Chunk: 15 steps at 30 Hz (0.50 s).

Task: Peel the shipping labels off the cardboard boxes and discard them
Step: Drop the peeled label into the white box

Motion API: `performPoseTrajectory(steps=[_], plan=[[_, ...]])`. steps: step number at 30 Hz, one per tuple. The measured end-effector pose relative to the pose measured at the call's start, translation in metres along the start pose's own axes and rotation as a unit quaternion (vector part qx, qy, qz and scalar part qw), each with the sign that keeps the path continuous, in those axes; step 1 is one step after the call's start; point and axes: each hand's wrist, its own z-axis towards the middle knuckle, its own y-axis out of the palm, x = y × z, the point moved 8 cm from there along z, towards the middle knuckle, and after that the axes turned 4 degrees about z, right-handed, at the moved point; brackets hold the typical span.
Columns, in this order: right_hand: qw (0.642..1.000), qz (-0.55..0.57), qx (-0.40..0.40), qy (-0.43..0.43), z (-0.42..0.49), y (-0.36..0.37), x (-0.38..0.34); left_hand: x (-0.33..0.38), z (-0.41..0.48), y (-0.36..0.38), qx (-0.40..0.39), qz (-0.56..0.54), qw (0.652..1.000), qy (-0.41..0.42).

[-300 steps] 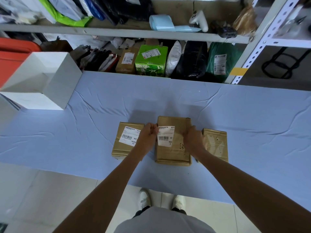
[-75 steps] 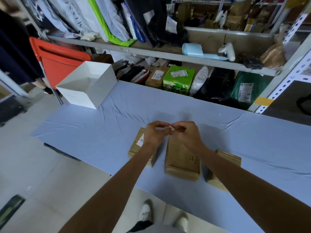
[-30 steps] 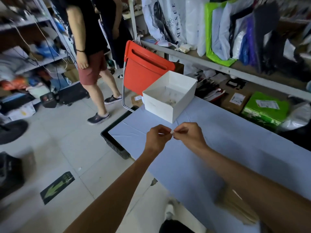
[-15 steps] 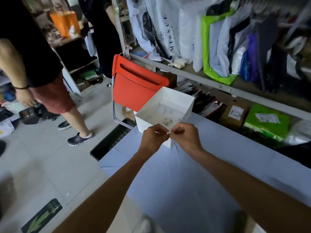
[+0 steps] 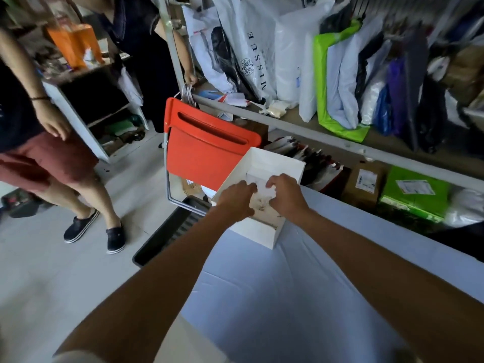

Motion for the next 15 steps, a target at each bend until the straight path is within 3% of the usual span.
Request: performPoseTrajectory(steps=[4, 7, 15], plan=[[0.999, -0.037, -0.01, 0.009, 0.021, 0.0, 0.0, -0.004, 0.018, -0.021, 0.004, 0.075, 0.997, 0.001], [0.998, -0.063, 0.008, 0.014, 0.027, -0.003, -0.001, -0.004, 0.023, -0.024, 0.007, 0.069, 0.998, -0.004], [0.995, -0.08, -0.05, 0.03, 0.023, -0.001, -0.009, -0.018, 0.022, -0.026, 0.013, 0.016, 0.999, -0.026]])
